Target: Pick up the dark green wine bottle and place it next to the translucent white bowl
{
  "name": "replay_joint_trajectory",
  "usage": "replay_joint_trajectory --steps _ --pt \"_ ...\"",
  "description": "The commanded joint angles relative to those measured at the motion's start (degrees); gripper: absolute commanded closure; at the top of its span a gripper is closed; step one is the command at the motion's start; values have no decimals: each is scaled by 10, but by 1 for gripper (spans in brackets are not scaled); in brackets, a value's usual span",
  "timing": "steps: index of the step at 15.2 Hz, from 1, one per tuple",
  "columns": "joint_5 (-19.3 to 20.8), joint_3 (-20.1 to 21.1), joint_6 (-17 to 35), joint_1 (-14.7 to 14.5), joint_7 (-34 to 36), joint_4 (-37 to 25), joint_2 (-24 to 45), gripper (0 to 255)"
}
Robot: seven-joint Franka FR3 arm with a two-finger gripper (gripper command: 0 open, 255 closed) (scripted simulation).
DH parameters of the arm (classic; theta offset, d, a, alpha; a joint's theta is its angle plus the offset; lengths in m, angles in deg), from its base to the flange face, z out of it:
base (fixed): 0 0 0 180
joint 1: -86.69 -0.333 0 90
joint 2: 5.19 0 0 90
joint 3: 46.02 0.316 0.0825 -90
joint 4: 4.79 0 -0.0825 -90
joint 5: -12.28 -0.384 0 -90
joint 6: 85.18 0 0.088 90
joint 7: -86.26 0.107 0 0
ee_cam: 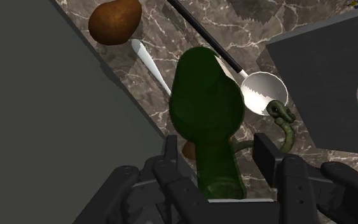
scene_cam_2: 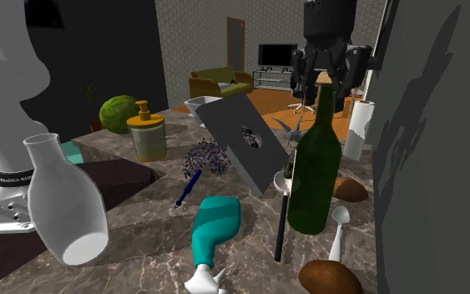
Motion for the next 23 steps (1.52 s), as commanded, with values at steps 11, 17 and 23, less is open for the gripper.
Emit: replay_joint_trajectory --steps 11,17,23 --pt "2 -1 -14 0 1 -11 -3 255" --pt "5 -2 -58 1 5 -50 -9 255" --pt "6 -3 -104 3 8 -95 -9 255"
